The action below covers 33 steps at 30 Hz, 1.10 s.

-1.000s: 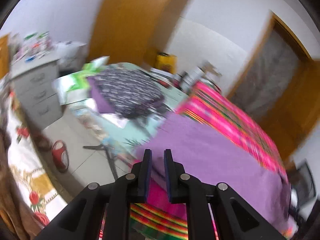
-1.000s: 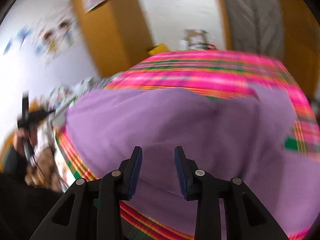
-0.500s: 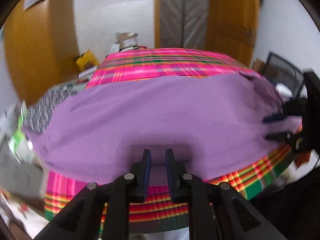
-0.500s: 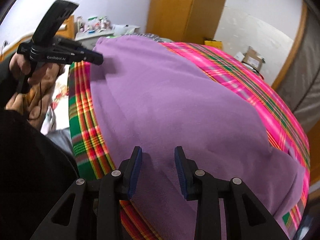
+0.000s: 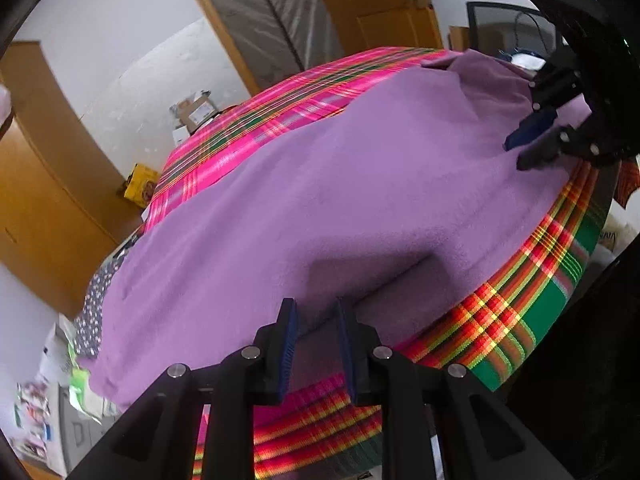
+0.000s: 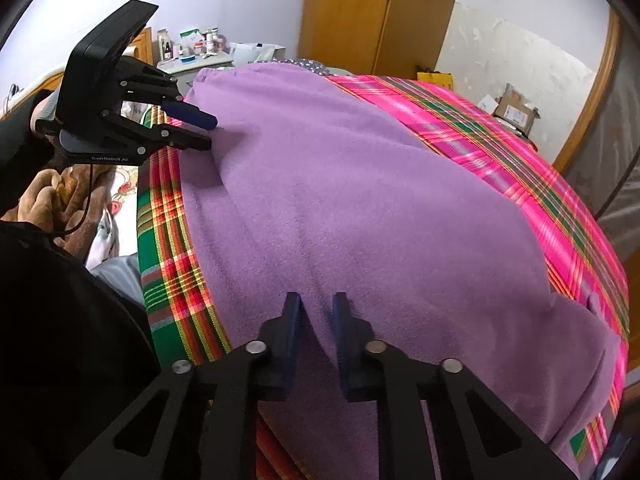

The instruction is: Fold clothes

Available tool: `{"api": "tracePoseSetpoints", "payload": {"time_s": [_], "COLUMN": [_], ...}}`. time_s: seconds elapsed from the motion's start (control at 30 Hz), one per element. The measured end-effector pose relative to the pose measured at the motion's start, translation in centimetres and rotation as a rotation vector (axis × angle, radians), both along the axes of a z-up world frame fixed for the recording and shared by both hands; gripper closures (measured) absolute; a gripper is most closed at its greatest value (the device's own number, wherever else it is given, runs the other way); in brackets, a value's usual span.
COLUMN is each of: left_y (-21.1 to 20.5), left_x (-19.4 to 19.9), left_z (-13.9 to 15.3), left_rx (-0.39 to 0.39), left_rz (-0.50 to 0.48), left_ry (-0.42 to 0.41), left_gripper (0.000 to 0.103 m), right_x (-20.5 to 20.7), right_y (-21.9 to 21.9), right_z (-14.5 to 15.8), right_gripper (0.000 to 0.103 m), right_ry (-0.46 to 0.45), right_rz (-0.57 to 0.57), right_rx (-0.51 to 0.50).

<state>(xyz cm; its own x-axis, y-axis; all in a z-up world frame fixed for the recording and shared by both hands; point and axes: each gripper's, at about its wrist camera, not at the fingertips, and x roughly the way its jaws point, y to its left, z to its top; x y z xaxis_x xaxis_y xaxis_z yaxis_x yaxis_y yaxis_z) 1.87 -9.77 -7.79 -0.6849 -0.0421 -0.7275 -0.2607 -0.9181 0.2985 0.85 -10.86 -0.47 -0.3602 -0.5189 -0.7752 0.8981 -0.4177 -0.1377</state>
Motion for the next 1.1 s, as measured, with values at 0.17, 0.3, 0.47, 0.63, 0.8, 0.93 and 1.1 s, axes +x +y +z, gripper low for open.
{"api": "tracePoseSetpoints", "payload": {"time_s": [0.17,0.3,0.47,0.63,0.8,0.93,1.1], "left_y": [0.8,0.6,-0.1,-0.3,0.0,-0.8,-2.4], "left_x": [-0.7,-0.4,0.5,1.4,1.2,0.9,1.7], "left_z": [-0.6,0.3,2.2,2.4,-0.3,-0.2,1.2], "left_rx": [-0.064,-0.057,-0.021,-0.011,-0.01,0.063,0.15], "left_rz": [-0.062,-0.092,-0.122,-0.165,-0.201,-0.195,-0.18], "left_ry": [-0.013,0.004,0.041,0.027,-0.071,-0.079,-0.052], "left_gripper": [0.097,0.101,0.101,0.101,0.101,0.1,0.1], "right_x": [-0.1,-0.1,0.4,1.9,2.5,2.5,2.6], "right_y": [-0.2,-0.2,0.2,0.4,0.1,0.2,0.8], "right_z": [0.1,0.4,1.9,2.7,1.0,0.9,1.9], "right_gripper": [0.096,0.098,0.099,0.1,0.099,0.096,0.09], "right_ry": [0.007,0.018,0.038,0.031,-0.022,-0.045,-0.061], "right_rz": [0.005,0.01,0.036,0.089,0.122,0.138,0.151], "right_rx": [0.004,0.004,-0.012,0.001,0.057,0.071,0.034]}}
